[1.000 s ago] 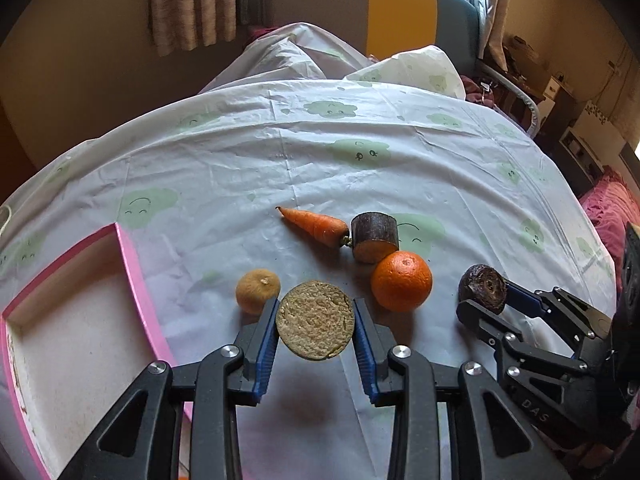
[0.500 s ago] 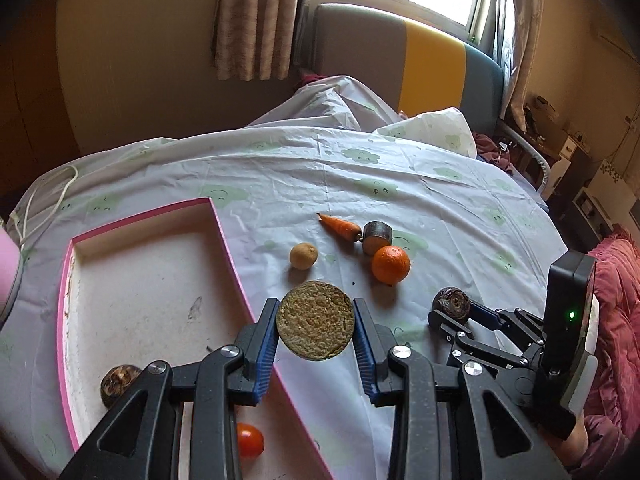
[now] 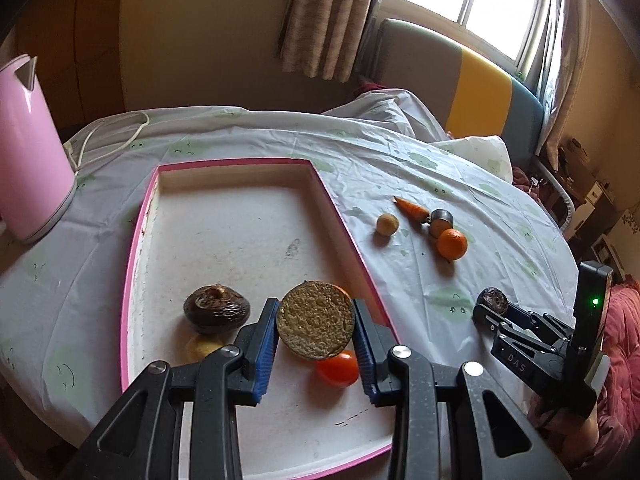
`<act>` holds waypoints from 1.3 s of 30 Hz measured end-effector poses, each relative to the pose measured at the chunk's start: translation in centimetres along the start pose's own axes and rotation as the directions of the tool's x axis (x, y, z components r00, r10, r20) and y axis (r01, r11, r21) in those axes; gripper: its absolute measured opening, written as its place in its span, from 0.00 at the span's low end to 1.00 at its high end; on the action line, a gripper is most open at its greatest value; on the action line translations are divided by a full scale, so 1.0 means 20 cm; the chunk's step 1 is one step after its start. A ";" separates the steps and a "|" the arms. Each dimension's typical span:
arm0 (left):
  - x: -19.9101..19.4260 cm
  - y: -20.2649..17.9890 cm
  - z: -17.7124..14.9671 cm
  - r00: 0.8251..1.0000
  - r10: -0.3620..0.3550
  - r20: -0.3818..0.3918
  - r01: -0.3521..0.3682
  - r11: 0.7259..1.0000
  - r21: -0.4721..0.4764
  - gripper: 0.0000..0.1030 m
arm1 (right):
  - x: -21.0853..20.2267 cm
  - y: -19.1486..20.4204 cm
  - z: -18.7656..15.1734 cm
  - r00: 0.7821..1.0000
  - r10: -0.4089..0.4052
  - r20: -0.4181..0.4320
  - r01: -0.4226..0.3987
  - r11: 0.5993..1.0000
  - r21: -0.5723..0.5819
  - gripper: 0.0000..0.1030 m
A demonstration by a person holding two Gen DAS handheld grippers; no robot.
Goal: Organize fruits
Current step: 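Place the sliced root piece in the tray with the left gripper and open, then lower the dark root into the tray with the right gripper and open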
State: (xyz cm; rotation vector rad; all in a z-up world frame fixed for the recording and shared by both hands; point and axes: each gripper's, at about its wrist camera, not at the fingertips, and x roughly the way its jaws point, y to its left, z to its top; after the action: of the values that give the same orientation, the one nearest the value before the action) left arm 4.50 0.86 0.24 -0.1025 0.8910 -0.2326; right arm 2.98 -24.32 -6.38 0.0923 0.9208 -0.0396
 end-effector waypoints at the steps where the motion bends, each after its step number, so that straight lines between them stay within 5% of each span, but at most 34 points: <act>1: 0.00 0.03 0.00 1.000 -0.002 0.003 0.002 1.000 -0.016 0.34 | 0.00 0.00 0.00 1.000 -0.003 -0.002 0.003 1.000 -0.002 0.42; 11: 0.06 0.32 0.18 0.999 0.015 0.036 -0.009 0.985 -0.170 0.34 | 0.01 0.03 0.00 0.999 -0.029 -0.017 0.029 0.999 -0.026 0.42; 23: 0.30 0.35 0.25 0.996 0.072 -0.043 -0.077 0.989 -0.127 0.36 | 0.01 0.02 0.00 0.999 -0.030 -0.016 0.029 0.999 -0.030 0.42; 26: 0.28 0.33 0.23 0.995 0.093 -0.038 -0.097 0.987 -0.127 0.43 | 0.01 0.03 0.00 0.999 -0.031 -0.015 0.031 0.999 -0.031 0.42; 39: 0.09 0.21 0.11 0.992 0.123 0.021 -0.121 0.989 -0.081 0.43 | 0.01 0.02 0.00 0.999 -0.033 -0.013 0.033 0.999 -0.027 0.42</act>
State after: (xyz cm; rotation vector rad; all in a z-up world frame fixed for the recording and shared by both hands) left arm 7.91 4.48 -0.48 -0.1241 0.8775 -0.0820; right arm 3.18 -23.83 -6.53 0.0526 0.9358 -0.0574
